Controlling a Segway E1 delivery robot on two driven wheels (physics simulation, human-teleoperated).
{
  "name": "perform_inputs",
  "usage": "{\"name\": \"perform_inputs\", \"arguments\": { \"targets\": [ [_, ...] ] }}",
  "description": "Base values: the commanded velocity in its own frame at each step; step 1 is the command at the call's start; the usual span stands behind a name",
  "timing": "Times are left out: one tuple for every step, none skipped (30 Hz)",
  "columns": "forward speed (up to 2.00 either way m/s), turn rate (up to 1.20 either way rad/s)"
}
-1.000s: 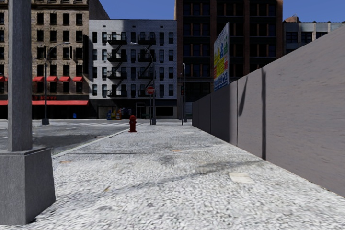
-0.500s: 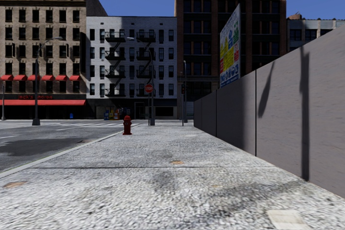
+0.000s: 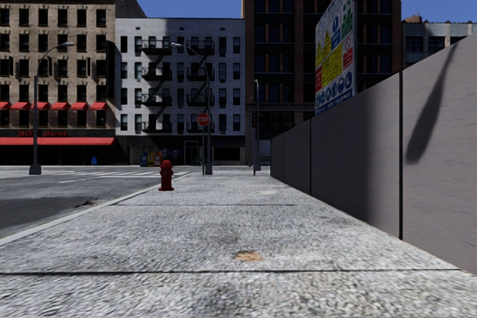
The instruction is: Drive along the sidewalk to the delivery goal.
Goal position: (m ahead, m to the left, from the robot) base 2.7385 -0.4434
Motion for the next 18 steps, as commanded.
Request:
{"name": "perform_inputs", "arguments": {
  "targets": [
    [2.00, 0.00],
    [2.00, -0.06],
    [2.00, -0.06],
    [2.00, -0.13],
    [1.98, -0.21],
    [1.98, -0.21],
    [1.97, -0.26],
    [1.97, -0.27],
    [1.96, -0.27],
    [1.96, -0.27],
    [1.96, -0.28],
    [1.96, -0.24],
    [1.97, -0.19],
    [1.97, -0.19],
    [1.98, -0.08],
    [1.98, -0.04],
    [1.98, -0.04],
    [1.98, -0.03]
  ]
}}
